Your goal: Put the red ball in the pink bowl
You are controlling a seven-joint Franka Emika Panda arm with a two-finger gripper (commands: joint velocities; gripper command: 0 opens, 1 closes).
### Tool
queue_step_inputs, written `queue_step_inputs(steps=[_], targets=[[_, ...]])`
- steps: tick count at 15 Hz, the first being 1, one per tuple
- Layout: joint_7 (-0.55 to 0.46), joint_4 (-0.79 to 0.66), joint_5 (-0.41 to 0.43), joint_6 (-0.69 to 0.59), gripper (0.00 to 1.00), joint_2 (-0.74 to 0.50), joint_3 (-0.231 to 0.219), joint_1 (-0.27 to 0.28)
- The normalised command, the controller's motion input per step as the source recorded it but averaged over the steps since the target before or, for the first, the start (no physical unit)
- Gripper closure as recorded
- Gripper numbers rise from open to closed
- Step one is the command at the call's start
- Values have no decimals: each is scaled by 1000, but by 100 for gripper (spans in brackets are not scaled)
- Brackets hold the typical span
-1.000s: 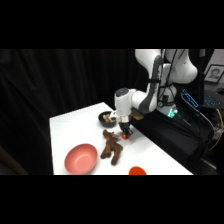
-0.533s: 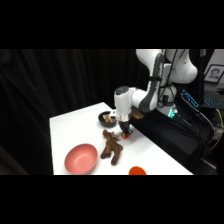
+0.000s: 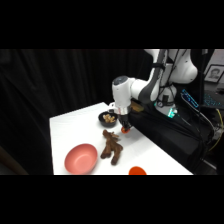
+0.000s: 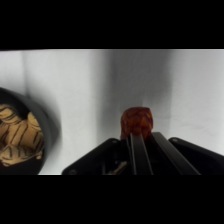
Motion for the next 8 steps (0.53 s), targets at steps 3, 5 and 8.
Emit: queue_step_inputs(steps=[3,5,8], targets=[[5,66,-152,-442,96,-374,0,-26],[-14,140,-134,-432,96,-287,20,-47],[-51,204,-106,-384,96,-178,28,-64]])
